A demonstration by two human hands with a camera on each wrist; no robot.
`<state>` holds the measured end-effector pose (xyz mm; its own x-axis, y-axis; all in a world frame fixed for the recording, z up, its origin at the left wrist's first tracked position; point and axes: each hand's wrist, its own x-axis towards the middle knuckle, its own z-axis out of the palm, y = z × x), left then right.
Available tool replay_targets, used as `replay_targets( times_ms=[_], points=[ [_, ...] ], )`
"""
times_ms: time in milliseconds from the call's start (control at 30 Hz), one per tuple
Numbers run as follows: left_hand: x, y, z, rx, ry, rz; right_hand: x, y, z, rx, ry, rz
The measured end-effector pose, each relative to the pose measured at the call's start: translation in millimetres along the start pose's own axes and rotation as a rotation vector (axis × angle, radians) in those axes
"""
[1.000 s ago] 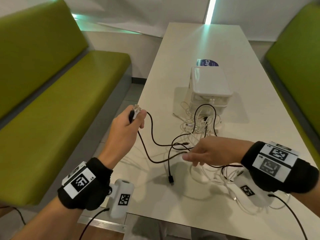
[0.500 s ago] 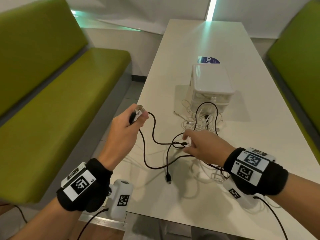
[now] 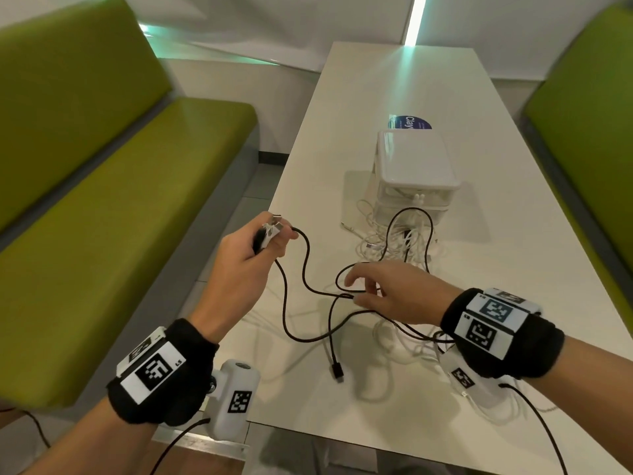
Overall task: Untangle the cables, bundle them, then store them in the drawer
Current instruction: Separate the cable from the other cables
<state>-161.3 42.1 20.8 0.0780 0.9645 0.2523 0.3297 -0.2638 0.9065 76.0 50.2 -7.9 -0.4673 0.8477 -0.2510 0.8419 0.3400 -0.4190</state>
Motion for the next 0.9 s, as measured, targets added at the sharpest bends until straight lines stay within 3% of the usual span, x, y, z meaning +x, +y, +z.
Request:
replay_targets(
  times_ms=[133,233,400,533,667,767,900],
  points=[
    [-1,1,4,0.021,0.043,-0.006,-3,3,9,-0.156,-0.168,0.09],
    [0,3,5,0.025,0.063,-0.009,-6,3,13,-0.192,-0.217,0.091],
    [4,-4,-1,0.082,0.095,-0.08,-6,9,-4,-0.073,0.045,0.076],
    [7,-13,-4,0.177,0.118,-0.105,-8,17,-17,-0.022,0.063,0.143],
    [4,-11,1,0.359,0.171,0.04,-13,18,-18,0.322,0.115,0.194],
    [1,-4,7,0.369,0.191,0.183,-12,16,-23,0.463,0.278,0.178],
    [2,8,17,0.294,0.152,0.283,-8,8,-28,0.541,0.308,0.167]
  ],
)
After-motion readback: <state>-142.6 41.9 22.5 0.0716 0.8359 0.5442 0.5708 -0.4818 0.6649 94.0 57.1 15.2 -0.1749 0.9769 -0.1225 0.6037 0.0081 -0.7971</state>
